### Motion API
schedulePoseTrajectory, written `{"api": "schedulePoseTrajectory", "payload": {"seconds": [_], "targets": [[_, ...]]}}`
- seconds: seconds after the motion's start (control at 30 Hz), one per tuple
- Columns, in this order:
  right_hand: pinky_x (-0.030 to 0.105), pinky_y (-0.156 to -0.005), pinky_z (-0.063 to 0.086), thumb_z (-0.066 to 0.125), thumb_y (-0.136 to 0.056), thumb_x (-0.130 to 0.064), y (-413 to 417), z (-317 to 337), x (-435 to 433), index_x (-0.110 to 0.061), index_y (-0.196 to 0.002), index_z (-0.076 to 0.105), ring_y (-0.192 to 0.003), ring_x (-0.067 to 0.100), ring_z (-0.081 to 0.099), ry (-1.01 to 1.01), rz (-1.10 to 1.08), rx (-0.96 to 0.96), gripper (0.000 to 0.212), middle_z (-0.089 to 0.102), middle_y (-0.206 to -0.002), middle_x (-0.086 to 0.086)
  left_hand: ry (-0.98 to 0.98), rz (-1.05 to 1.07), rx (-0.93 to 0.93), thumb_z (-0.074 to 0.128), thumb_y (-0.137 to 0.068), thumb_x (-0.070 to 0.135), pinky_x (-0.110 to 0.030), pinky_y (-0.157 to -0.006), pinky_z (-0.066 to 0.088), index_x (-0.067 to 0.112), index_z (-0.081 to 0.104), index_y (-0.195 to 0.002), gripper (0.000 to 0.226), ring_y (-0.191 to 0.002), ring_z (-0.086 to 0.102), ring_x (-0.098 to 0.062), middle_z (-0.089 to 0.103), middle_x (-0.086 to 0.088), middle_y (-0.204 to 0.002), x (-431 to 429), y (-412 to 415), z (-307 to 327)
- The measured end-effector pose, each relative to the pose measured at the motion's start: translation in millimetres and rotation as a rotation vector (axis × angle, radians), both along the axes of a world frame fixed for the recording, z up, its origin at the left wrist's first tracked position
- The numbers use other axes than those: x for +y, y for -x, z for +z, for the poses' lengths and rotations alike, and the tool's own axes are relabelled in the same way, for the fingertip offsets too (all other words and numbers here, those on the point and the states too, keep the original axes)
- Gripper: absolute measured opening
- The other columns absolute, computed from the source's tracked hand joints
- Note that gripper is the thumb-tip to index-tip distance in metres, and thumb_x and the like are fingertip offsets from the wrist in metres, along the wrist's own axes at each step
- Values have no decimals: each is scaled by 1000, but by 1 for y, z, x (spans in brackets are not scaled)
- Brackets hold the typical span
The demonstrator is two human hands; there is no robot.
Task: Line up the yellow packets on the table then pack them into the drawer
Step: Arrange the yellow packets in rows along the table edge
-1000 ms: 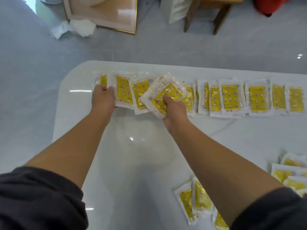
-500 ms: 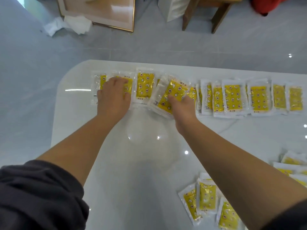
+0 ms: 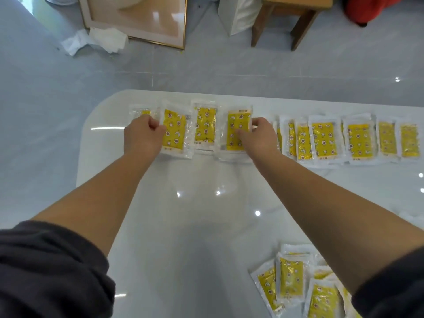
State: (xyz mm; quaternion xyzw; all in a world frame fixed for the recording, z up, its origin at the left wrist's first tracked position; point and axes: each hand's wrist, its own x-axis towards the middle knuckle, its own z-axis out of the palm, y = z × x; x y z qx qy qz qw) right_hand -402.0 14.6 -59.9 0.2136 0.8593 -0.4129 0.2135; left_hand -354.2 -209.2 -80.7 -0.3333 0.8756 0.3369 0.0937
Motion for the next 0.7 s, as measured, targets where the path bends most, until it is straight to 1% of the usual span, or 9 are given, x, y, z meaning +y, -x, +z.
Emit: {"api": "schedulePoseTrajectory", "payload": {"seconds": [0.07, 0.17, 0.23, 0.3, 0.4, 0.47, 0.57, 0.63, 0.7], "targets": [[23, -67, 42, 61, -89, -17, -1, -3, 7, -14, -124, 55, -86, 14, 56, -148, 125, 42, 36, 64, -105, 1, 104, 3, -16, 62, -89, 24, -28, -71, 36, 13, 57, -89, 12, -82, 52, -21, 59, -1, -89, 2, -1, -2], [24, -76, 42, 59, -90, -15, -6, -5, 18, -11, -126, 55, -96, 17, 59, -259, 198, 106, 36, 64, -113, 3, 167, 32, -7, 65, -86, 25, -33, -68, 39, 13, 51, -89, 18, -79, 52, -25, 58, -6, -90, 11, -2, 0], [24, -81, 44, 60, -91, -16, -12, -3, 29, -11, -127, 56, -101, 18, 61, -270, 216, 124, 36, 64, -114, 3, 149, -15, 32, 65, -85, 25, -33, -67, 38, 14, 49, -89, 20, -77, 51, -25, 55, -4, -87, 22, -4, 6], [25, -83, 47, 61, -91, -16, -23, 2, 44, -11, -125, 58, -98, 17, 61, -257, 238, 125, 34, 64, -110, 1, 103, -99, 73, 64, -86, 25, -32, -65, 37, 16, 48, -88, 18, -75, 50, -23, 51, 2, -79, 40, -9, 15], [29, -83, 52, 60, -91, -15, -49, 10, 74, -14, -117, 62, -89, 15, 60, -251, 304, 113, 26, 64, -97, -1, -13, -255, 83, 66, -87, 27, -34, -64, 43, 19, 50, -86, 18, -71, 52, -20, 51, 5, -73, 74, -25, 27], [29, -81, 51, 59, -91, -15, -71, 15, 99, -16, -113, 62, -87, 14, 59, -249, 344, 90, 23, 64, -95, -3, -103, -351, 51, 67, -87, 28, -33, -65, 45, 20, 52, -85, 17, -70, 53, -16, 55, 6, -74, 102, -43, 33], [29, -81, 51, 59, -90, -17, -110, 19, 142, -17, -113, 62, -87, 13, 60, -259, 433, 15, 23, 64, -95, -5, -163, -500, -67, 66, -87, 28, -29, -63, 42, 24, 55, -85, 12, -70, 52, -9, 57, 9, -78, 147, -81, 39], [31, -83, 51, 61, -89, -18, -136, 19, 171, -18, -113, 62, -89, 14, 60, -279, 509, -41, 23, 62, -94, -7, -176, -582, -159, 62, -88, 29, -27, -63, 39, 27, 53, -84, 9, -72, 53, -10, 57, 10, -80, 177, -111, 39], [30, -83, 49, 62, -89, -20, -159, 19, 199, -19, -113, 61, -93, 15, 60, -305, 592, -97, 24, 59, -94, -8, -159, -646, -236, 58, -87, 29, -26, -65, 38, 28, 51, -85, 7, -79, 56, -13, 57, 10, -85, 205, -141, 36]]}}
